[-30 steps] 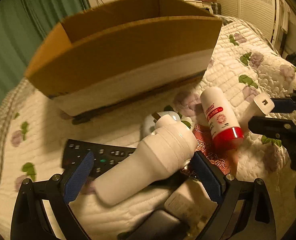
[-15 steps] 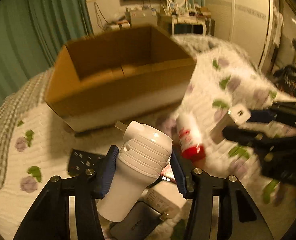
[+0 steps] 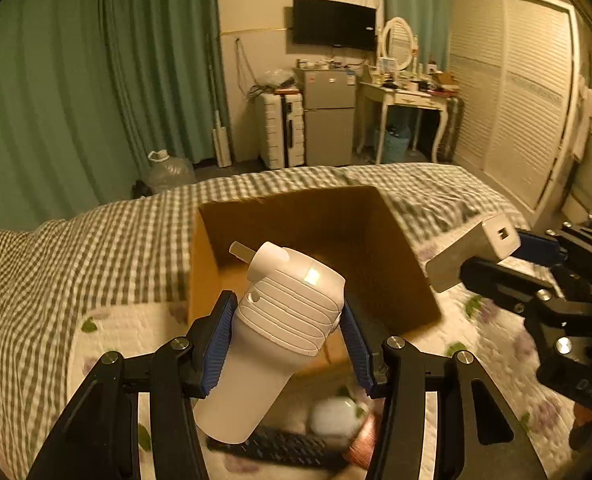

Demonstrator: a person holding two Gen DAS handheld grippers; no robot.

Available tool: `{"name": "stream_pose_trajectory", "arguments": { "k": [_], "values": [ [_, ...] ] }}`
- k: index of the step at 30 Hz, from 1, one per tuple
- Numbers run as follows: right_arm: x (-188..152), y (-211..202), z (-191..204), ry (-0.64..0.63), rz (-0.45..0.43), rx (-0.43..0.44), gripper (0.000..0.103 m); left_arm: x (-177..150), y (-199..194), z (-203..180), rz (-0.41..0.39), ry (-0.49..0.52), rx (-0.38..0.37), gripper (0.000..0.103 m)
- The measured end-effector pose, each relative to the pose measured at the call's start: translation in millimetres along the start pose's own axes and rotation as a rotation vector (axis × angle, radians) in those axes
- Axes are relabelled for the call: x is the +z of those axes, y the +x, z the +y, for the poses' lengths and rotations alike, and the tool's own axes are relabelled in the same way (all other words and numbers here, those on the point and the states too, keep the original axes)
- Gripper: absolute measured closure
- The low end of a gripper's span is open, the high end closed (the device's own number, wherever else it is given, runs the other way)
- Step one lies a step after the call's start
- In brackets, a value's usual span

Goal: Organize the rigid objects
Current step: 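Lower the white bottle into the box and open the left tool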

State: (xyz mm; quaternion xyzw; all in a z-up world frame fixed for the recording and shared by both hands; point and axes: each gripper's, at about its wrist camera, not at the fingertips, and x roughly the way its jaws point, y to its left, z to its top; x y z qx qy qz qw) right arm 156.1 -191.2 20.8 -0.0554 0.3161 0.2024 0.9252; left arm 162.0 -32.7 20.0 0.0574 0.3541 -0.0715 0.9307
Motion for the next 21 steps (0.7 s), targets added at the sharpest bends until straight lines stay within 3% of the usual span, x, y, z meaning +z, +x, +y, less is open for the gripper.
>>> {"name": "stream_pose_trajectory", "arguments": {
  "k": [7, 11, 19, 20, 21],
  "values": [
    [4, 63, -8, -0.011, 0.078, 0.019, 0.062, -6, 56, 11, 0.033, -0.008, 0.018, 0.051],
    [-6, 85, -10, -0.020, 0.129, 0.035, 0.062, -5, 79, 13, 0.037, -0.016, -0.010, 0.051],
    [-13, 104, -13, -0.008, 0.151, 0.063, 0.062, -1, 82, 14, 0.030, -0.018, -0.004, 0.047],
    [-13, 104, -15, 0.002, 0.150, 0.056, 0.060, 0, 81, 16, 0.036, -0.027, -0.002, 0.047],
    [-13, 102, -18, 0.016, 0.136, 0.044, 0.048, 1, 79, 17, 0.036, -0.036, 0.005, 0.047]
  ]
}}
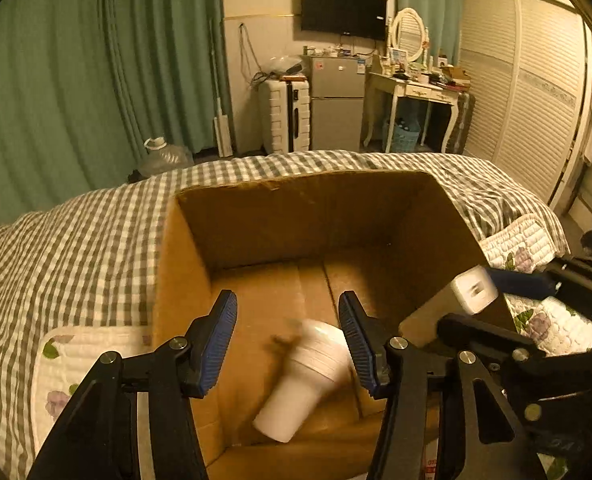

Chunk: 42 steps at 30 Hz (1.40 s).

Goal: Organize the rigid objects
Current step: 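Lower the white bottle into the box and open the left tool, then grasp the black UGREEN power bank with the left tool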

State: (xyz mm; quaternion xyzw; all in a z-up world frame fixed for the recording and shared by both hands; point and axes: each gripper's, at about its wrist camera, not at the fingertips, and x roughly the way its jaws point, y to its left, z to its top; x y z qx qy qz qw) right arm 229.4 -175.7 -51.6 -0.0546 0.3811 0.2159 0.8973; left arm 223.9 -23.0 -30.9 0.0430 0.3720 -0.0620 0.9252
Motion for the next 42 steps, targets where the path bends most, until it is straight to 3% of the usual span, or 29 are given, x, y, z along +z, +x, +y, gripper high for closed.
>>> {"name": "stream_pose_trajectory", "arguments": {
  "k": [1, 7, 10, 12, 18, 21, 29, 33, 38, 42],
  "values": [
    [0, -5, -3, 0.016, -0.017, -0.004, 0.036, -1, -5, 4, -0.004, -0.015, 0.009, 0.047],
    [2, -39, -11, 0.071, -0.100, -0.010, 0.034, -9, -40, 12, -0.026, -0.075, 0.049, 0.043],
    [-15, -66, -8, 0.081, -0.151, -0.037, 0.025, -26, -66, 12, -0.036, -0.093, 0.075, 0.040],
    [-30, -79, -4, 0.084, -0.163, -0.047, 0.024, -37, -76, 11, -0.030, -0.103, 0.090, 0.040],
    [-90, -99, 12, 0.081, -0.124, -0.092, 0.022, -92, -103, -3, 0.000, -0.095, 0.119, 0.040],
    [-115, -100, 14, 0.086, -0.081, -0.101, 0.022, -123, -111, -11, 0.027, -0.081, 0.089, 0.040],
    [-153, -101, 16, 0.112, -0.011, -0.096, 0.022, -210, -92, -30, 0.251, 0.029, 0.034, 0.039],
    [-155, -99, 20, 0.100, -0.004, -0.100, 0.022, -214, -84, -32, 0.285, 0.050, 0.009, 0.038],
    [-156, -91, 21, 0.097, 0.017, -0.099, 0.022, -214, -70, -39, 0.279, 0.115, 0.057, 0.032],
    [-158, -82, 24, 0.088, 0.046, -0.097, 0.022, -214, -54, -44, 0.287, 0.141, 0.006, 0.032]
  ]
}}
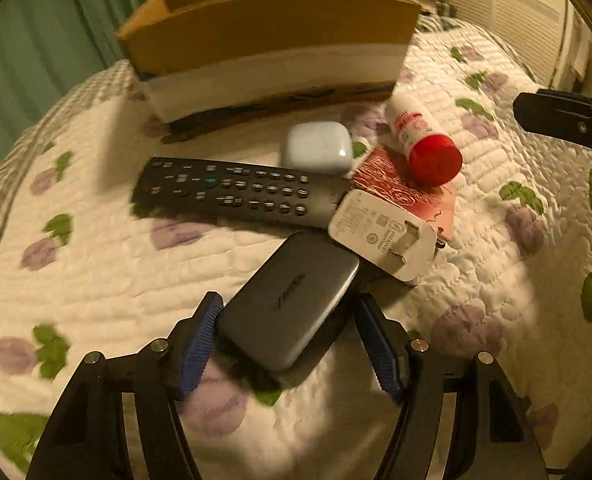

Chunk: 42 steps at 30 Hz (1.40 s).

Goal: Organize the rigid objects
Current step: 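Grasp the black UGREEN power bank with the left tool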

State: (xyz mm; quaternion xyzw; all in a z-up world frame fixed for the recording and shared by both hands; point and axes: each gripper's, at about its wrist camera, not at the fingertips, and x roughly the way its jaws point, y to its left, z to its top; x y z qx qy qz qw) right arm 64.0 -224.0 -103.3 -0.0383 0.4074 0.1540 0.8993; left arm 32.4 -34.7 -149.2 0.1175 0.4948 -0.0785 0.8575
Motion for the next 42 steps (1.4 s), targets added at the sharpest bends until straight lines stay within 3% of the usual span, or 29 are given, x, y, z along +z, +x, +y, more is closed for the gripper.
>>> {"name": "stream_pose_trajectory", "arguments": {
  "k": [3, 9, 14, 16, 17, 22, 25, 28, 36, 42],
  "values": [
    [-2, 3, 6, -0.027, 0.008, -0.010, 0.022, 4, 13, -3, 0.027, 0.011, -0.020, 0.032],
    [-4, 1, 15, -0.063, -0.002, -0.019, 0.022, -4, -2, -2, -0.009, -0.016, -0.010, 0.041],
    [-7, -1, 30, -0.125, -0.015, 0.014, 0.022, -16, -25, 18, -0.042, -0.120, 0.052, 0.045],
    [-10, 2, 43, -0.167, -0.002, 0.037, 0.022, -16, -37, 33, -0.071, -0.183, 0.064, 0.059],
    [-11, 4, 47, -0.183, 0.004, 0.041, 0.022, -17, -40, 39, -0.080, -0.207, 0.072, 0.061],
    [-19, 22, 81, -0.262, 0.068, 0.104, 0.023, -15, -47, 60, -0.100, -0.300, 0.105, 0.061],
    [-23, 38, 98, -0.235, 0.118, 0.179, 0.030, -13, -50, 60, -0.116, -0.313, 0.105, 0.061],
    [-26, 60, 111, -0.194, 0.179, 0.199, 0.047, -10, -49, 63, -0.125, -0.319, 0.109, 0.061],
    [-23, 94, 112, -0.060, 0.276, 0.193, 0.048, -13, -52, 65, -0.135, -0.322, 0.089, 0.061],
    [-20, 70, 109, -0.078, 0.214, 0.179, 0.051, -11, -64, 60, -0.160, -0.317, 0.083, 0.061]
  ]
}}
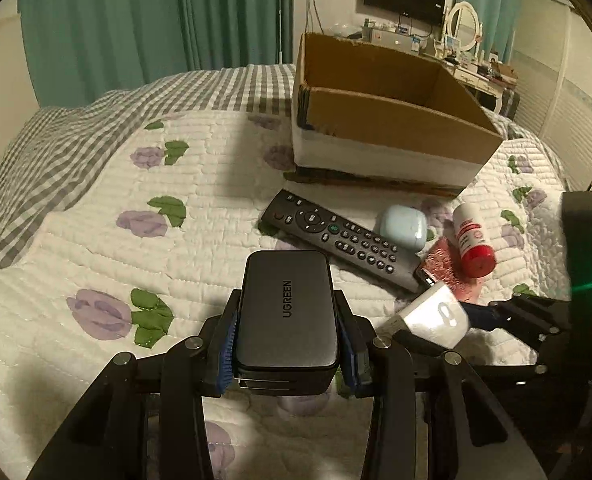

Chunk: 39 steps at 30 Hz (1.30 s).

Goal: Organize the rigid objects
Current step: 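Grasp the black UGREEN power bank with the left tool, then place the power bank in the box with the left tool while the right tool drops the charger in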

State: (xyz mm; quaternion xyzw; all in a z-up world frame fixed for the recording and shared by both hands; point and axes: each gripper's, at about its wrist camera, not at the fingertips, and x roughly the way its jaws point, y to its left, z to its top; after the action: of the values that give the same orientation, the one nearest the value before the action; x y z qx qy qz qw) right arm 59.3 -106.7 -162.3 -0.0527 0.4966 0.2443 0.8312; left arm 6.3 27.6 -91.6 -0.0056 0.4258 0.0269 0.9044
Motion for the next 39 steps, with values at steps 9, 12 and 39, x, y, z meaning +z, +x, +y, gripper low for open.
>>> {"name": "stream_pose_trajectory", "arguments": {
  "k": [9, 12, 39],
  "values": [
    [30, -99, -30, -0.002, -0.221, -0.030, 0.051, 43, -43, -23, -0.078, 0.014, -0.022, 0.061],
    [48, -128, -46, -0.003, -0.289, -0.057, 0.051, 69, -56, -37, -0.123, 0.040, -0.040, 0.061],
    [184, -60, -139, -0.027, -0.300, -0.123, 0.050, 193, 101, -74, -0.131, 0.202, -0.036, 0.046]
  ]
}}
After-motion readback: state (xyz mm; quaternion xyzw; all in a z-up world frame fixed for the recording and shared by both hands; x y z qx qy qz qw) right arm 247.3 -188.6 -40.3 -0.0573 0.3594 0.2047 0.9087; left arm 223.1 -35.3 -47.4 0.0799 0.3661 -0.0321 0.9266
